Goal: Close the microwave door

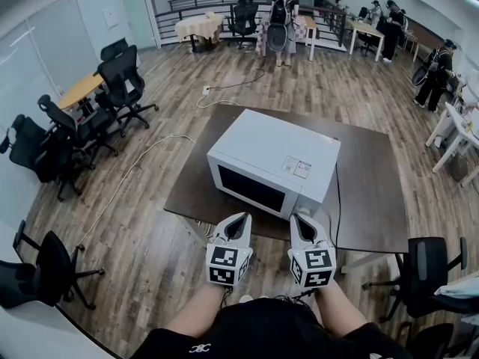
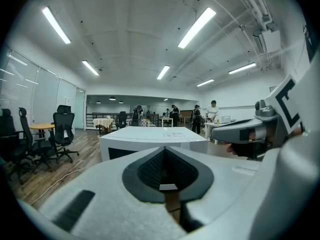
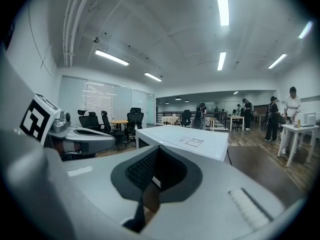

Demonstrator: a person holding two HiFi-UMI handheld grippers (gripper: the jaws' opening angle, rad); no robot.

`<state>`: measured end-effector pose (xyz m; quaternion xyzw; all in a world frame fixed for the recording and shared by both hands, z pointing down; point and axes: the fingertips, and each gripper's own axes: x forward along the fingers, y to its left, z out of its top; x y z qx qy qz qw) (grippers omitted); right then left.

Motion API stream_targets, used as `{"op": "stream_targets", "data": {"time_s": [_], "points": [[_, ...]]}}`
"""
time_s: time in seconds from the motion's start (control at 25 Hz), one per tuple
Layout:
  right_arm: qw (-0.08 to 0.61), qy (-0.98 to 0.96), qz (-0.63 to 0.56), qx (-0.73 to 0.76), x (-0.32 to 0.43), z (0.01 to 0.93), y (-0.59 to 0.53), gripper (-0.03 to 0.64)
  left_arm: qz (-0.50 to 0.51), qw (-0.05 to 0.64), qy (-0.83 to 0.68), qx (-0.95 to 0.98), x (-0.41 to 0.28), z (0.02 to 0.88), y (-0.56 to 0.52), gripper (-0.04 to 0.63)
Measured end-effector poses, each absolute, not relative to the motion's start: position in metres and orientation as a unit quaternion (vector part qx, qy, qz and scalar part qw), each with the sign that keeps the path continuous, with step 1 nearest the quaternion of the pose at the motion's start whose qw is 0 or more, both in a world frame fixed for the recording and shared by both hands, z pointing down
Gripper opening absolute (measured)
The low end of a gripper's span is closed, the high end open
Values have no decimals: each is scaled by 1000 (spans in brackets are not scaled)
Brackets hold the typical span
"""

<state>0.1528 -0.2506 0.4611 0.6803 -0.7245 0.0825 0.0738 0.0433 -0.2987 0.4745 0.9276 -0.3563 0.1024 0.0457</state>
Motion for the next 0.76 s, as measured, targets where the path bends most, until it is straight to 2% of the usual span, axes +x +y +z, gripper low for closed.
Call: {"op": "stream_targets", "data": {"time_s": [0.76], "points": [[69, -714, 92, 691, 180, 466, -252, 6, 118, 56, -339, 932, 70, 481, -303, 8]]}}
